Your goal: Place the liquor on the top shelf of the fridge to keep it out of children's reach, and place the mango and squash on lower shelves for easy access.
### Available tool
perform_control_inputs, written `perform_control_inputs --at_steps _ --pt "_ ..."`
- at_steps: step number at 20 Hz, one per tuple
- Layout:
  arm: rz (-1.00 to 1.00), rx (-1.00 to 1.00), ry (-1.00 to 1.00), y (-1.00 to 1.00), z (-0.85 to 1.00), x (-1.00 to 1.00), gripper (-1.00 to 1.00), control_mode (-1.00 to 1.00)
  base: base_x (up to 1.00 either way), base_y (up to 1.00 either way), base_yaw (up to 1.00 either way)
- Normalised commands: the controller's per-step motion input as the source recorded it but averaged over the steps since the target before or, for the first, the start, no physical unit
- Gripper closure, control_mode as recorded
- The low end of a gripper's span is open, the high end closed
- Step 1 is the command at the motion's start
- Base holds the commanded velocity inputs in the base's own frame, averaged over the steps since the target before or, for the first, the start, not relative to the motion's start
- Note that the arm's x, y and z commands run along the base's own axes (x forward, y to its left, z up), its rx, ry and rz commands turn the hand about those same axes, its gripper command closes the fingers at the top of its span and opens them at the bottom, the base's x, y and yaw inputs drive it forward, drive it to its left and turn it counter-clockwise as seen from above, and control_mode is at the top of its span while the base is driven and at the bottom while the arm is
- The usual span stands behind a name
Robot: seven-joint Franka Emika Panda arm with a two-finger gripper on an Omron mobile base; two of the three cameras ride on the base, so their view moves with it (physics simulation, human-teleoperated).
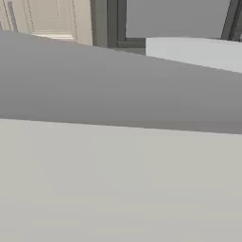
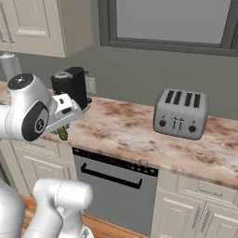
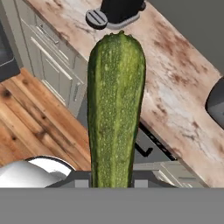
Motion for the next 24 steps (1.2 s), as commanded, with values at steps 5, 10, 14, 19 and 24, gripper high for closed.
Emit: perform_control_inputs --at_steps 5,10,14,19,24 --pt "0.0 0.0 0.0 0.0 0.0 0.0 1.0 1.0 -0.28 -0.99 0.06" --pt "0.0 0.0 0.0 0.0 0.0 0.0 1.0 1.0 -0.59 -0.64 0.14" --pt "0.0 0.0 0.0 0.0 0.0 0.0 1.0 1.0 -0.67 0.0 0.4" --pt "0.0 0.0 0.0 0.0 0.0 0.0 1.0 1.0 -0.29 0.0 0.48" --pt "0.0 0.0 0.0 0.0 0.0 0.0 1.0 1.0 -0.26 -0.05 0.47"
